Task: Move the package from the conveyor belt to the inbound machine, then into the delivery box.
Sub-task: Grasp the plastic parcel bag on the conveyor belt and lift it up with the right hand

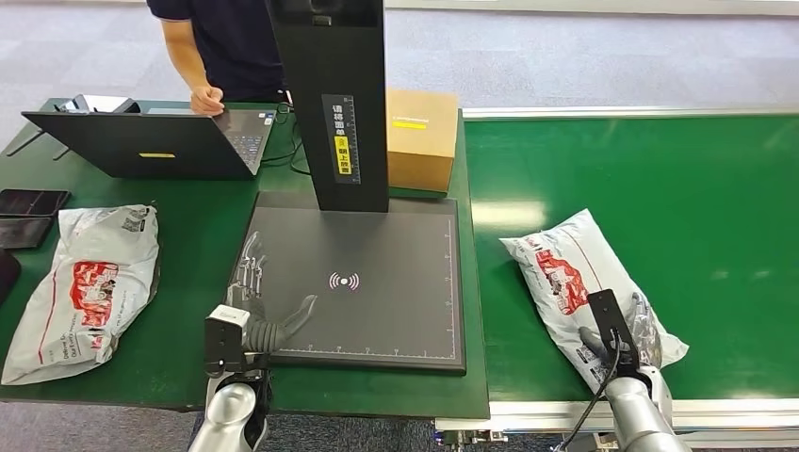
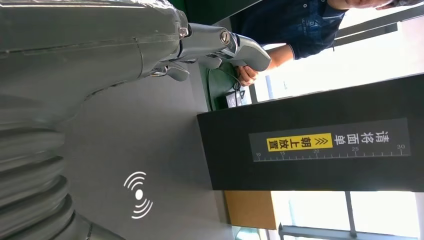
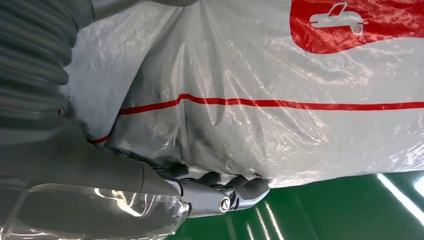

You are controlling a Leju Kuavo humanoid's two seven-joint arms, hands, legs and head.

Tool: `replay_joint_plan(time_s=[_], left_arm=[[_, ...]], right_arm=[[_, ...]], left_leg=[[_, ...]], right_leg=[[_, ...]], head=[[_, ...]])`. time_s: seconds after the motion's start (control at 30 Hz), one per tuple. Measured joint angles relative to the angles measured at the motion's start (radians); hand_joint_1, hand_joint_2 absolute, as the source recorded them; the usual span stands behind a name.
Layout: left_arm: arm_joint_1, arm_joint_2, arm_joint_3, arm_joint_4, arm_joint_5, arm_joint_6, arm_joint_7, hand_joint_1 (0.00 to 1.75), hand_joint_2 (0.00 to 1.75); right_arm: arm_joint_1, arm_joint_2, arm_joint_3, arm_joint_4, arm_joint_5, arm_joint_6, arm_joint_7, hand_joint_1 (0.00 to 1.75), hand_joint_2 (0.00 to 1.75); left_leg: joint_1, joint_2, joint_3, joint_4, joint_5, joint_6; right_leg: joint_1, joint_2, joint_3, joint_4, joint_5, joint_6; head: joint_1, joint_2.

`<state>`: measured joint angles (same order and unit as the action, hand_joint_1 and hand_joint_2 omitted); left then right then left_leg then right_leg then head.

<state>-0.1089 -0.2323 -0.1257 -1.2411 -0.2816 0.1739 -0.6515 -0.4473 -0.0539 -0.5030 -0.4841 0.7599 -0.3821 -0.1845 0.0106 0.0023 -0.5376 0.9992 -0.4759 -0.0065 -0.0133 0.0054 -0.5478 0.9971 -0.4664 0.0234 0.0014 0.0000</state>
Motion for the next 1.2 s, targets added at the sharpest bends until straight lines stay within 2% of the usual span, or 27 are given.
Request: replay_joint_plan(time_s=[0.03,0.13,0.53,0.8,0.93,1.2], left_arm=[[0.001,0.000,0.000,-0.002,-0.001,0.001,0.002,0.00,1.75],[0.006,0.000,0.000,-0.008,-0.005,0.004,0.007,0.00,1.75],[0.020,0.000,0.001,-0.032,-0.008,0.006,0.011,0.00,1.75],[0.027,0.000,0.004,-0.041,-0.011,0.006,0.011,0.00,1.75],[0.032,0.000,0.007,-0.049,-0.014,0.006,0.011,0.00,1.75],[0.028,0.000,0.013,-0.051,-0.026,-0.010,0.009,0.00,1.75]], right_arm=[[0.000,0.000,0.002,0.001,0.003,-0.004,-0.002,1.58,1.75],[0.001,0.005,0.006,0.002,0.007,-0.024,-0.020,1.74,1.75],[0.004,0.023,0.004,-0.023,0.014,-0.067,-0.066,1.75,1.75],[0.034,0.052,0.012,-0.092,0.023,-0.112,-0.110,1.75,1.75],[0.083,0.082,0.038,-0.204,0.028,-0.114,-0.124,1.75,1.75],[0.217,0.159,0.154,-0.555,0.056,-0.112,-0.136,1.75,1.75]], left_leg=[[0.000,0.000,0.000,0.000,0.000,0.000],[0.000,0.000,0.001,0.000,0.001,0.000],[0.000,0.000,-0.001,0.000,0.002,0.000],[0.000,-0.001,-0.003,0.000,0.002,0.000],[0.000,-0.001,-0.006,0.000,0.002,0.000],[0.000,-0.001,-0.010,0.000,0.002,0.000]], right_leg=[[0.000,0.000,0.000,0.000,0.000,0.000],[0.000,0.000,0.001,0.000,0.001,0.000],[0.000,0.000,-0.001,0.000,0.001,0.000],[0.000,-0.001,-0.003,0.000,0.001,0.000],[0.000,-0.001,-0.006,0.000,0.001,0.000],[0.000,-0.001,-0.011,0.001,0.001,0.000]], head=[[0.000,0.000],[0.000,0.000],[0.000,0.000],[0.000,0.000],[0.000,0.000],[0.000,0.000]])
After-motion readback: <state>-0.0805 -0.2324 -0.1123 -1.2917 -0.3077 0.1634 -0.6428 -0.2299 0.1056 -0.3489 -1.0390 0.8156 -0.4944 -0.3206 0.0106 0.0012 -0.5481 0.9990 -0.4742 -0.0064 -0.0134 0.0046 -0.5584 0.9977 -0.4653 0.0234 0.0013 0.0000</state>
